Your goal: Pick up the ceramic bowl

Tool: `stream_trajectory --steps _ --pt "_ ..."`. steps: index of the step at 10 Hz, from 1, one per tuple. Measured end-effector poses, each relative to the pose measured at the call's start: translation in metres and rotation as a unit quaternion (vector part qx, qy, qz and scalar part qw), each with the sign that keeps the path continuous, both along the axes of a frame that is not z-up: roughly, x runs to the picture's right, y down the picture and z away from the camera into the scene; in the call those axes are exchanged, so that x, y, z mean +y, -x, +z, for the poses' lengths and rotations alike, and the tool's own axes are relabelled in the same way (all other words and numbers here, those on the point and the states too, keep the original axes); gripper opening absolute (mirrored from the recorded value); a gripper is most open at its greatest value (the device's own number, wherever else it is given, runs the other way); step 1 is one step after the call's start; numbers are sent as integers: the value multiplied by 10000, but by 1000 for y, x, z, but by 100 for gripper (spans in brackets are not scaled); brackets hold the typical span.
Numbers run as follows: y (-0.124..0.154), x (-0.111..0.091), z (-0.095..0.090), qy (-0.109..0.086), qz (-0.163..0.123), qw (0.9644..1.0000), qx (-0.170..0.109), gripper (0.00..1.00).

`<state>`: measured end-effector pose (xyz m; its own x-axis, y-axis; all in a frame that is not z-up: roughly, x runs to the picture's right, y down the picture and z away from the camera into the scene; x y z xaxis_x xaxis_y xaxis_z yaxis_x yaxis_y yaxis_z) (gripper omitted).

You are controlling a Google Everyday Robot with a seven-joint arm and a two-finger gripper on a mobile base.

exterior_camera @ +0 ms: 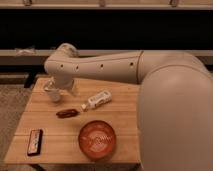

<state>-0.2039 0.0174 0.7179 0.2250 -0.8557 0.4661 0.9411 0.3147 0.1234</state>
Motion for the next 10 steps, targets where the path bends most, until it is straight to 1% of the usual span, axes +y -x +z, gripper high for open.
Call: stream_trajectory --steps 1,2,5,7,8,10 --pt "-7 13 -2 110 50 9999 93 80" --pt "-13 33 -6 251 127 9994 191 80" --pt "-44 73 -15 518 351 9968 498 80" --pt "-69 89 -14 601 469 9953 603 80" --pt "-89 98 -12 643 567 9942 650 80" --pt "-123 111 -7 697 658 9931 682 80"
